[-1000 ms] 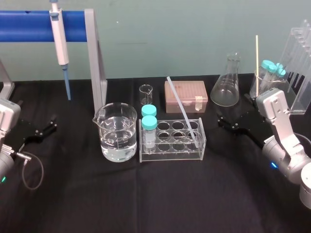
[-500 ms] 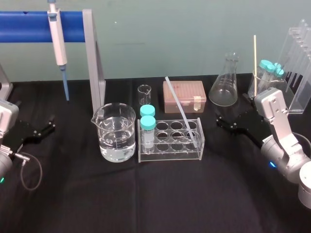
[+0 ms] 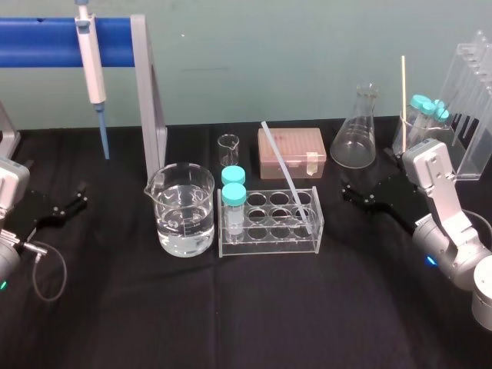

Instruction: Pick up the stirring rod with one hand, then place it down.

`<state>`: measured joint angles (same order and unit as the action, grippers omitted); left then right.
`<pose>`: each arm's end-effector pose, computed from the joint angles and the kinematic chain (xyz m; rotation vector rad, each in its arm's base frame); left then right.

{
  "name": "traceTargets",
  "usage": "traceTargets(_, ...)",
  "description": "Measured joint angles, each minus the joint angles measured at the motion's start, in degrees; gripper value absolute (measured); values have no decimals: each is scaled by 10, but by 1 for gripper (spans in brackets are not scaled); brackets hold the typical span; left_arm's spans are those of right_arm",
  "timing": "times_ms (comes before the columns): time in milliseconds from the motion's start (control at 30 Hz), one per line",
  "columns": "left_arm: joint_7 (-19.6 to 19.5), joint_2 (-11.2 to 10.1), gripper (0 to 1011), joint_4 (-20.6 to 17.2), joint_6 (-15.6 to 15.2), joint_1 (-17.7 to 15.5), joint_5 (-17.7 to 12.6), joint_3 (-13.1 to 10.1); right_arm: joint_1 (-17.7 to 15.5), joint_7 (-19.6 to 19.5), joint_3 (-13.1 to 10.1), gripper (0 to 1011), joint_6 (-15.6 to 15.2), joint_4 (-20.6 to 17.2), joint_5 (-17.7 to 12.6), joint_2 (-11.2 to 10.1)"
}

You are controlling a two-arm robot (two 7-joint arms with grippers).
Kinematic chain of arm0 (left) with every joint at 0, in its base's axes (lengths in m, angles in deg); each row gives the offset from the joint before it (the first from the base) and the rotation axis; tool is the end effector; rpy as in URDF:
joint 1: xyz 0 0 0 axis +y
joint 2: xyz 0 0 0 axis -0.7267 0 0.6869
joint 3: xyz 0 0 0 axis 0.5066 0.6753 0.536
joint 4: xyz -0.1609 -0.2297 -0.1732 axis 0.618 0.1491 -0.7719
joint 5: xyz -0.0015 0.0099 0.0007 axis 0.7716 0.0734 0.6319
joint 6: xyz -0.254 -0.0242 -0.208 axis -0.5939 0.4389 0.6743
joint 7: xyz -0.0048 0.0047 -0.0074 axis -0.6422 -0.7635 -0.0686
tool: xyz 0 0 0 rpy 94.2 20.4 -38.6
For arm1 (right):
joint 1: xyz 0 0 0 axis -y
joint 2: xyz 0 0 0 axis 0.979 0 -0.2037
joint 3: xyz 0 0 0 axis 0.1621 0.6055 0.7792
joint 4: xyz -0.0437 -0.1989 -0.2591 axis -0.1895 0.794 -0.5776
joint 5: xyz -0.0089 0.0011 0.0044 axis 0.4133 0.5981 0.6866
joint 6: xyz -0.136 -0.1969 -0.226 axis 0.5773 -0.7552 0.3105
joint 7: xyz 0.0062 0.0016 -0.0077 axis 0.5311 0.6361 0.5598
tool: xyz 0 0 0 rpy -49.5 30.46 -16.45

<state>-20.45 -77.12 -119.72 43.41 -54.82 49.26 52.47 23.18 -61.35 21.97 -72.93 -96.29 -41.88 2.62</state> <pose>0.3838 0.0998 -0.3380 0.3044 -0.2849 1.2478 0.3837 -0.0997 -0.3380 -0.3044 -0.2850 -1.2482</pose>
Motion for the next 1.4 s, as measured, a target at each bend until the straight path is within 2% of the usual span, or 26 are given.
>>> traceTargets(933, 0, 0, 1000, 0, 0, 0, 0, 0, 0, 0, 0, 1003, 1, 0, 1, 0)
traceTargets(1033, 0, 0, 1000, 0, 0, 0, 0, 0, 0, 10, -2, 1003, 18, 0, 12, 2)
traceTargets(1400, 0, 0, 1000, 0, 0, 0, 0, 0, 9, 67, -5, 1003, 73, 2, 10, 12)
